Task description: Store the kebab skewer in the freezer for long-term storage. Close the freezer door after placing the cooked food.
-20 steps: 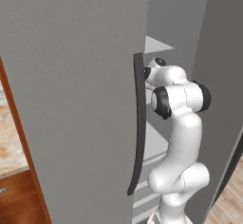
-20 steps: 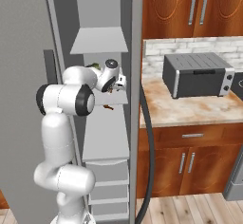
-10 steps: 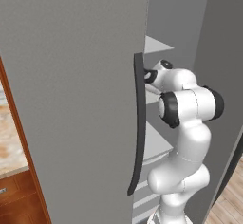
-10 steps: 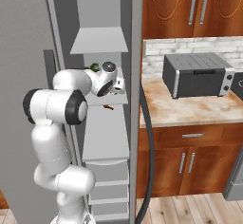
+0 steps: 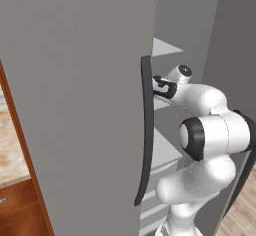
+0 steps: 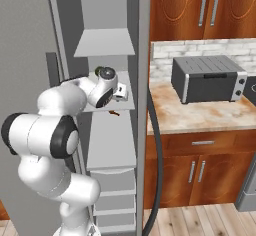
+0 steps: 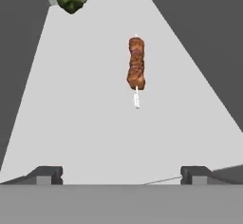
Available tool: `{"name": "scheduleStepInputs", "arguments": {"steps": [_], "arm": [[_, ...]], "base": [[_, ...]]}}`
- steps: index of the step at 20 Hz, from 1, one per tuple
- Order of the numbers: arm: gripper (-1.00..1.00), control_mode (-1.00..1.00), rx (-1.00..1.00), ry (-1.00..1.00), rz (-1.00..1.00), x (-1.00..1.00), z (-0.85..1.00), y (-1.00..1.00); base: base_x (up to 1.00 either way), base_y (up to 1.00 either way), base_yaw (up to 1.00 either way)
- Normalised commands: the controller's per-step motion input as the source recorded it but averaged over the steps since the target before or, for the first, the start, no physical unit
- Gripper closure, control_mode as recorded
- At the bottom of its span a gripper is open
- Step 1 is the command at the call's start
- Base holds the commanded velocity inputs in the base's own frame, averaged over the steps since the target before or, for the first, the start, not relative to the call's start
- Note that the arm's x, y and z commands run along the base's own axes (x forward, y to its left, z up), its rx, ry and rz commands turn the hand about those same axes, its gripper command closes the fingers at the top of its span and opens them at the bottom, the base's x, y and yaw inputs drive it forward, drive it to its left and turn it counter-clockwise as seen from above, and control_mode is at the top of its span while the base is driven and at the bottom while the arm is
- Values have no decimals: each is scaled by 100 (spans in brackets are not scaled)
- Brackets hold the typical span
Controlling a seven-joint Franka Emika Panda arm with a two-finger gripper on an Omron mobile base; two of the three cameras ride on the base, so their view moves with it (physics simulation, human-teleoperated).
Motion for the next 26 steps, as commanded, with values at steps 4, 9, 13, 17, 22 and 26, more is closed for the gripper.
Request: {"name": "scheduleStepInputs", "arguments": {"steps": [4,9,13,17,22,26], "arm": [[-100,-100,0,-3,0,-79,48,0],[-100,-100,-3,-4,-2,-74,53,0],[-100,-100,-6,0,-3,-70,69,0],[-100,-100,-5,0,-3,-76,74,0],[-100,-100,0,-1,-17,-97,37,14],[-100,-100,0,5,-17,-92,19,29]], "base": [[0,0,0],[0,0,0],[0,0,0],[0,0,0],[0,0,0],[0,0,0]]}}
